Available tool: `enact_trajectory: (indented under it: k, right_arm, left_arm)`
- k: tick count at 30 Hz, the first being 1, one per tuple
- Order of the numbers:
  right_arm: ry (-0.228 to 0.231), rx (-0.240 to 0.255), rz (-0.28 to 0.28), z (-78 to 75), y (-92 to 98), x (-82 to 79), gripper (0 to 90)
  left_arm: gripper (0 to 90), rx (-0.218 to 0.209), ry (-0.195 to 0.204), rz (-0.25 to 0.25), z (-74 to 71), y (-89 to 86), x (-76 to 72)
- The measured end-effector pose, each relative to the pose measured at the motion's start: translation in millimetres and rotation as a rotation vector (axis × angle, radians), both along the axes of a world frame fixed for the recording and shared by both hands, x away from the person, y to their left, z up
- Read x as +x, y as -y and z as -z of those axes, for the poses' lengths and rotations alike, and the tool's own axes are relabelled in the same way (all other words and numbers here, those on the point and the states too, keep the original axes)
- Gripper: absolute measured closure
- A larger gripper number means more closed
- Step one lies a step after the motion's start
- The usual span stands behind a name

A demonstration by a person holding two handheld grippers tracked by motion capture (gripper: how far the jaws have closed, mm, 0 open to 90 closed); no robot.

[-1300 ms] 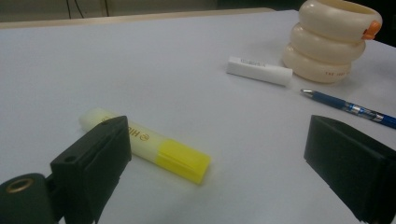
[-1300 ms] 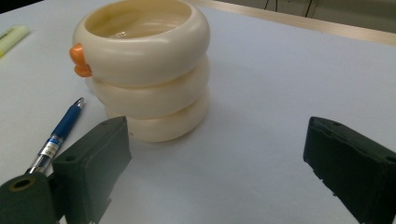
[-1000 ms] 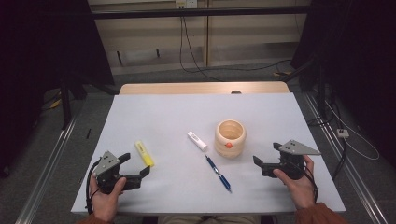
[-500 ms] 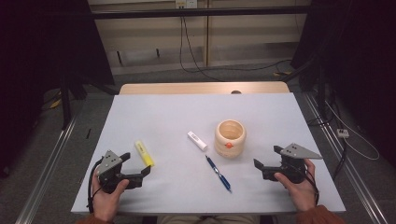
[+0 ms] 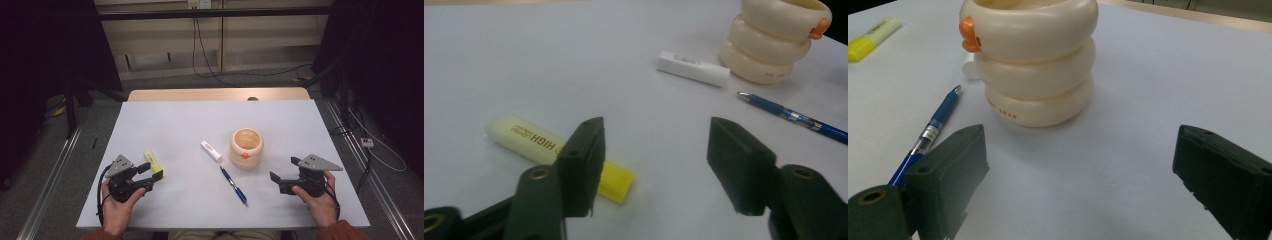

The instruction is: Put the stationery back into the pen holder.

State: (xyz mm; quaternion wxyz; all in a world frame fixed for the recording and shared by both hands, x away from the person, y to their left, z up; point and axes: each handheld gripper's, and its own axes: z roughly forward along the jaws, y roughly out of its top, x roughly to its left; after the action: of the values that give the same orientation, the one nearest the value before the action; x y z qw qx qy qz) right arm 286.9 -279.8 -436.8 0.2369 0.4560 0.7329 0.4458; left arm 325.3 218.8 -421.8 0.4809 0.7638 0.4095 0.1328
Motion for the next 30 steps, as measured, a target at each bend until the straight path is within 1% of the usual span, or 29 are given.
enact_trajectory:
  k: [1,2,3,5,6,7,8,9,13,14,16,17,19,20,22,23,24,26,30]
  right_arm:
    - [-0.002,0.001,-0.001,0.4,-0.7,0.3,6.6]
    - [-0.005,0.0,-0.002,0.5,-1.2,0.3,6.6]
    - [-0.005,0.001,-0.006,0.6,-1.7,0.4,6.6]
    - [-0.006,-0.001,-0.01,0.8,-2.7,0.6,6.5]
    - [-0.006,0.0,-0.012,0.9,-3.0,0.6,6.5]
    - [-0.005,-0.003,-0.014,1.0,-2.8,0.7,6.5]
    - [-0.008,-0.002,-0.012,0.9,-2.8,0.6,6.5]
    - [-0.008,0.002,-0.01,0.9,-2.6,0.6,6.5]
    - [-0.013,0.004,-0.007,1.2,-1.8,0.6,6.4]
    - [-0.013,0.003,-0.01,1.4,-1.8,1.0,6.3]
    - [-0.016,0.004,-0.008,1.9,-2.1,1.6,5.9]
    - [-0.017,0.003,-0.01,2.0,-1.9,1.8,5.8]
    - [-0.017,0.003,-0.007,2.0,-1.7,2.2,5.8]
    - [-0.02,0.004,-0.007,2.2,-1.4,2.4,5.8]
    - [-0.023,0.006,-0.007,2.3,-1.2,2.5,5.8]
    - [-0.024,0.007,-0.006,2.3,-1.1,2.4,5.8]
    - [-0.023,0.006,-0.007,2.5,-1.1,2.6,5.8]
    - [-0.023,0.005,-0.007,2.9,-1.3,2.8,5.8]
    - [-0.025,0.0,-0.009,3.0,-2.2,2.7,5.8]
  left_arm:
    - [53.0,-0.004,-0.015,0.008,-0.1,1.0,1.0]
    - [57.7,-0.006,-0.023,0.017,0.1,1.7,2.2]
    - [63.1,0.002,-0.031,0.028,-0.3,1.9,3.1]
    - [76.8,0.001,-0.037,0.045,-0.3,3.3,5.2]
    - [79.5,-0.005,-0.04,0.047,-0.2,4.0,6.5]
    - [82.3,0.005,-0.041,0.047,-0.6,4.3,7.5]
    - [87.1,0.001,-0.04,0.052,-0.9,4.9,8.7]
    - [89.7,0.002,-0.037,0.049,-1.4,5.5,9.9]
    - [90.0,0.029,-0.034,0.032,-3.4,8.8,18.4]
    - [90.0,0.03,-0.036,0.027,-3.3,11.1,21.3]
    - [90.0,0.047,-0.04,0.031,-2.8,16.1,28.0]
    - [90.0,0.051,-0.045,0.035,-1.7,19.3,31.6]
    - [90.0,0.047,-0.078,0.044,1.8,25.5,38.6]
    - [90.0,0.059,-0.088,0.042,4.2,29.3,41.6]
    - [90.0,0.086,-0.093,0.042,8.9,35.3,46.8]
    - [90.0,0.09,-0.102,0.041,11.7,37.5,48.7]
    - [90.0,0.097,-0.112,0.04,14.2,39.0,49.9]
    - [90.0,0.124,-0.117,0.035,18.1,40.3,51.4]
    - [90.0,0.131,-0.135,0.029,23.0,41.1,53.9]
